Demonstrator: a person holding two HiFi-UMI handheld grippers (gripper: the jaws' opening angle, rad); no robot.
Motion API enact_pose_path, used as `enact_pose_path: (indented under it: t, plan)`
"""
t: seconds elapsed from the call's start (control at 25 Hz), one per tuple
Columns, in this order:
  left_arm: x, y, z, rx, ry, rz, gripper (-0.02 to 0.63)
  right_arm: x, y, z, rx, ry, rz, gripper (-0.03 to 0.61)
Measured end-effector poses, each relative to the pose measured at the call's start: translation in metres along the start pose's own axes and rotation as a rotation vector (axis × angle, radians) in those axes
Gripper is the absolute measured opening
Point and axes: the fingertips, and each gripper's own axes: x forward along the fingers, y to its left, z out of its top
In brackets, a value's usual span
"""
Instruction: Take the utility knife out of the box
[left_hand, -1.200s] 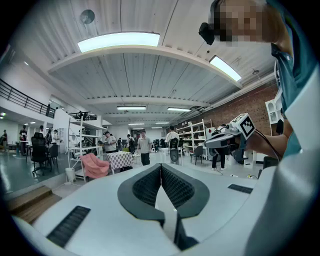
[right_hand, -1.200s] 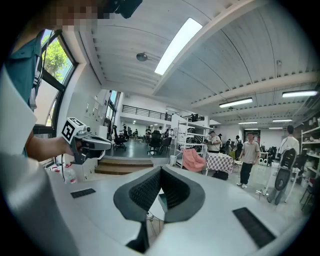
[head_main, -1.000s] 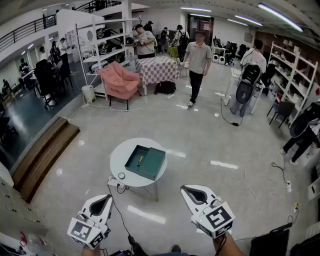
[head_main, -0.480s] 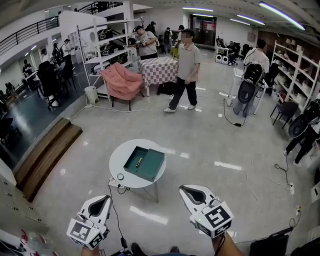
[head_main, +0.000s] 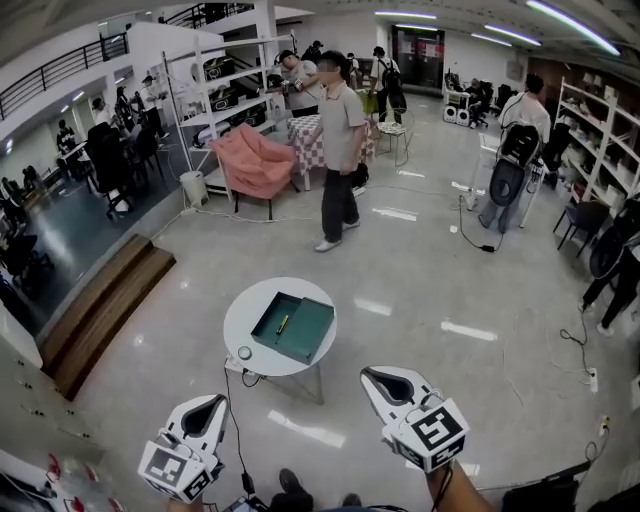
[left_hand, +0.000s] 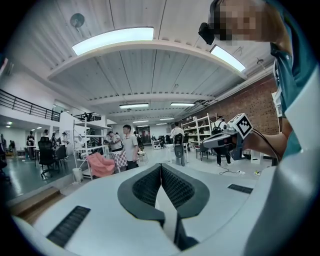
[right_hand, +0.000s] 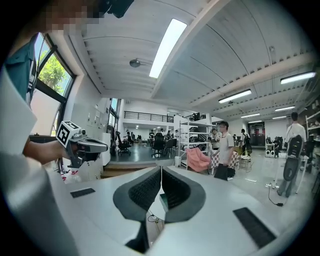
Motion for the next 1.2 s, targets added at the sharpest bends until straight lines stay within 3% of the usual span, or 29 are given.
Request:
enact_pose_path:
  t: [0.16, 0.72, 1.2]
  plan:
    - [0.025, 0.029, -0.006, -0.011, -0.002, -0.013, 0.018, 0.029, -0.01, -0.003, -0.001, 0.01, -0.008, 0.037]
    - [0.129, 0.182, -0.013, -0.043, -0.034, -0.17, 0.018, 0.184, -0.032, 0.025, -0.006, 0.062, -0.134, 0.037]
    - [0.174, 0.259, -0.011, -0.024, -0.041, -0.242, 0.018, 0.257, -0.046, 0.043, 0.007, 0.056, -0.206, 0.037]
